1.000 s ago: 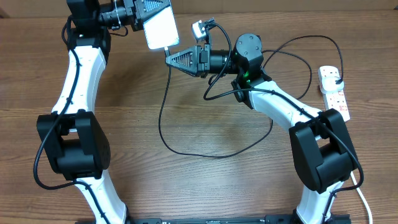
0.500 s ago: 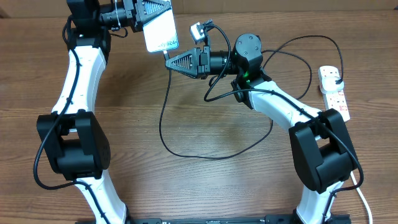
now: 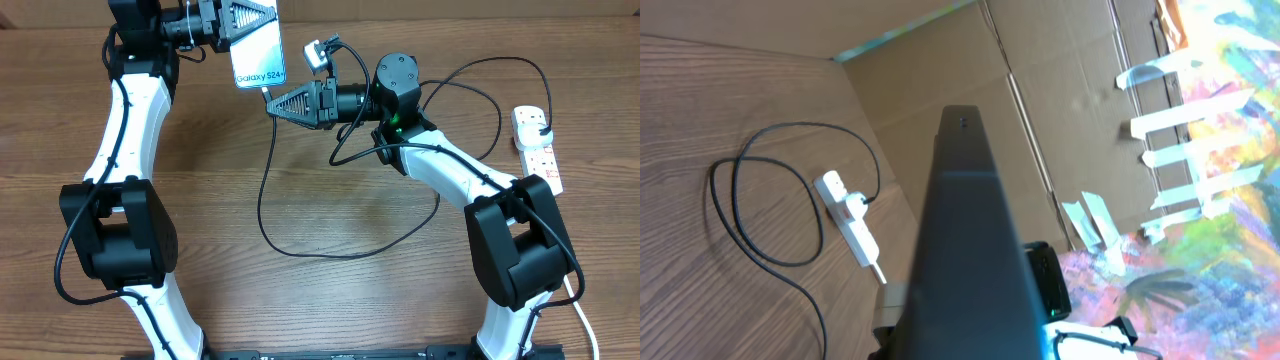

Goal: Plug charger to phone and switch on socket

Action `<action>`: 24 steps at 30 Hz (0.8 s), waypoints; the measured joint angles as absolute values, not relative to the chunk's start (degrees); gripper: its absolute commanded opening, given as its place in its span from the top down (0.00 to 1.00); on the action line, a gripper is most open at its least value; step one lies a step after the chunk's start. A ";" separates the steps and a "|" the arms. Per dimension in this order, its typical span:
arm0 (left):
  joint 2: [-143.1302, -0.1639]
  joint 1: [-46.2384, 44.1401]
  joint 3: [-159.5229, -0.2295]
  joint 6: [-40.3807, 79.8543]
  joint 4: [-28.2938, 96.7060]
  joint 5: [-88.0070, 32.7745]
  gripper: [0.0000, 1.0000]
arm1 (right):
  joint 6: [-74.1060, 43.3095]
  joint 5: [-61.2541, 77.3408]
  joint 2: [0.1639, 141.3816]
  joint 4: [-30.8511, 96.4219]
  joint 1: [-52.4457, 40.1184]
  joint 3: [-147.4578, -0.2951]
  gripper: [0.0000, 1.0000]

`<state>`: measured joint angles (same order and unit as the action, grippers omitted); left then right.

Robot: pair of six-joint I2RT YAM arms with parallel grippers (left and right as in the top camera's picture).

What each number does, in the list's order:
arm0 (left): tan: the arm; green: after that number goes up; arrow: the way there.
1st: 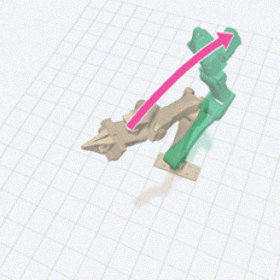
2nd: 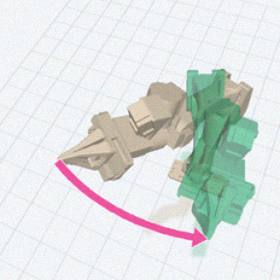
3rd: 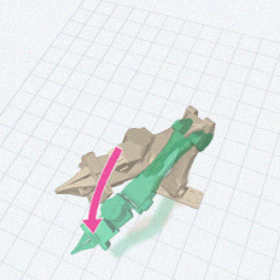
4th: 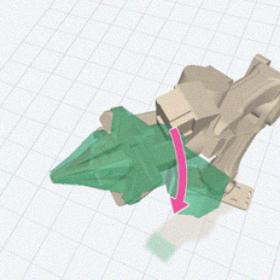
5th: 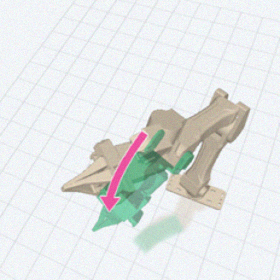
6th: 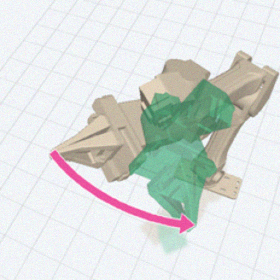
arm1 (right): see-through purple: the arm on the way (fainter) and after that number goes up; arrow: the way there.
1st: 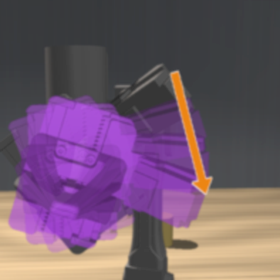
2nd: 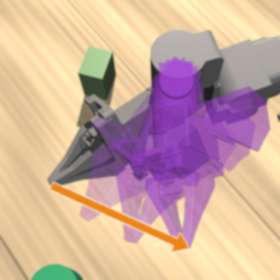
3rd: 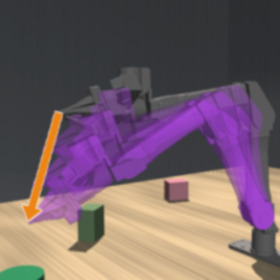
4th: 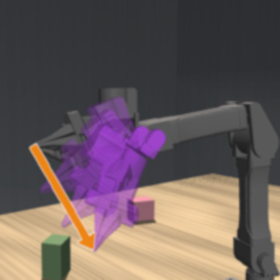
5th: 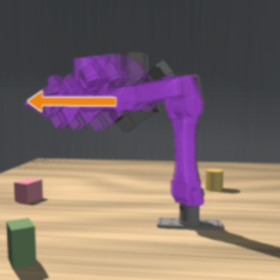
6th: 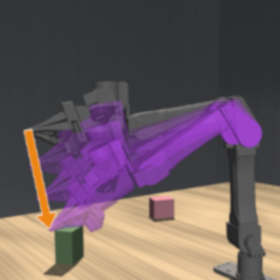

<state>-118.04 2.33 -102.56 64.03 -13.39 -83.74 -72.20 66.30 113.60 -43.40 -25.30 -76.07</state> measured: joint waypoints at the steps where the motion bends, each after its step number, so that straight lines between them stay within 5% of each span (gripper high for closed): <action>1: -118.04 2.33 -102.56 63.99 -13.39 -83.94 0.96 | -72.18 66.50 113.60 -43.40 -25.28 -76.07 0.96; 24: -118.04 0.82 -102.56 63.86 -13.34 -75.90 0.96 | -72.60 62.06 113.60 -43.99 -25.26 -76.07 0.96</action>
<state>-118.04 0.82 -102.56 63.86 -13.34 -75.90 -72.60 62.06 113.60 -43.99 -25.26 -76.07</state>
